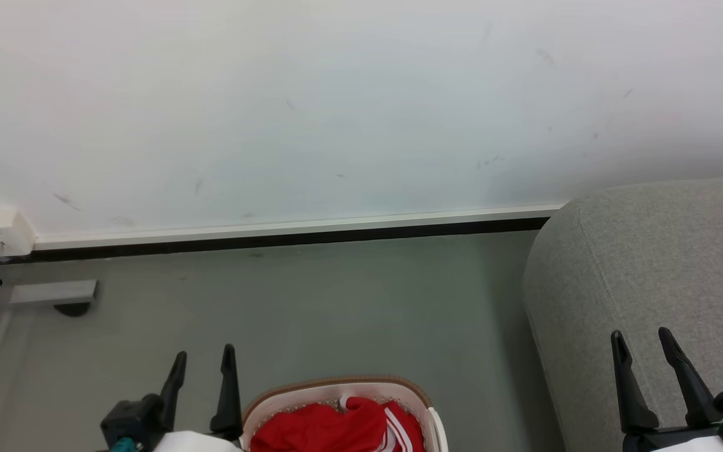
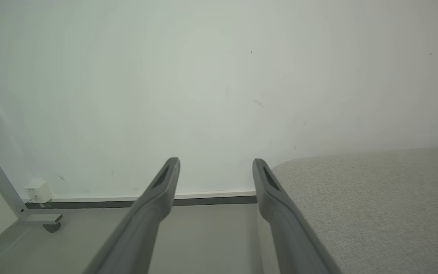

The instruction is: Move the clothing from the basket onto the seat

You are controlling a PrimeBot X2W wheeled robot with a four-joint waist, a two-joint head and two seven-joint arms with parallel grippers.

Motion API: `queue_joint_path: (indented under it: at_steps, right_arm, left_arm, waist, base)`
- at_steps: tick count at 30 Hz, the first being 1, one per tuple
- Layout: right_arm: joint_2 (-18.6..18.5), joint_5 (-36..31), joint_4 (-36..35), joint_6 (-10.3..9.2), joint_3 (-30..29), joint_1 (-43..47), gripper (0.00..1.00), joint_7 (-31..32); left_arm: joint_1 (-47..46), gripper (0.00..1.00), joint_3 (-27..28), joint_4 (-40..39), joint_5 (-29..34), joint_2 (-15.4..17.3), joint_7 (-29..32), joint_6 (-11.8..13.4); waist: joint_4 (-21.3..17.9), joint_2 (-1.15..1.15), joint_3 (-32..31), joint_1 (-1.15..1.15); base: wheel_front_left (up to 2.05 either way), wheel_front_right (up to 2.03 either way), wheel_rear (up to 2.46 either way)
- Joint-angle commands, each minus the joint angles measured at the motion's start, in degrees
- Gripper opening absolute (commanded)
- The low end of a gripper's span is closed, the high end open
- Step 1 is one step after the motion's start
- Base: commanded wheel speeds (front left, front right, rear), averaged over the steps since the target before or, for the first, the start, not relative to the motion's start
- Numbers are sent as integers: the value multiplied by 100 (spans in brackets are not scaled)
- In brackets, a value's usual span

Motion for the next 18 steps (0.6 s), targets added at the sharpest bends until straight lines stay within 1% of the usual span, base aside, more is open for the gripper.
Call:
queue_joint_path:
  at_steps: [1, 18]
  right_arm:
    - [-46, -142, -11, -10, 4, -18, 100, -49]
    - [6, -423, 142, -11, 33, 102, 100, -223]
  left_arm:
    - [44, 100, 3, -18, 151, 50, -66, 22]
    - [115, 100, -81, -34, 838, 56, -231, 109]
  waist:
    - [5, 0, -3, 0]
    - [37, 0, -11, 0]
  base:
    - [0, 0, 0]
    - [0, 0, 0]
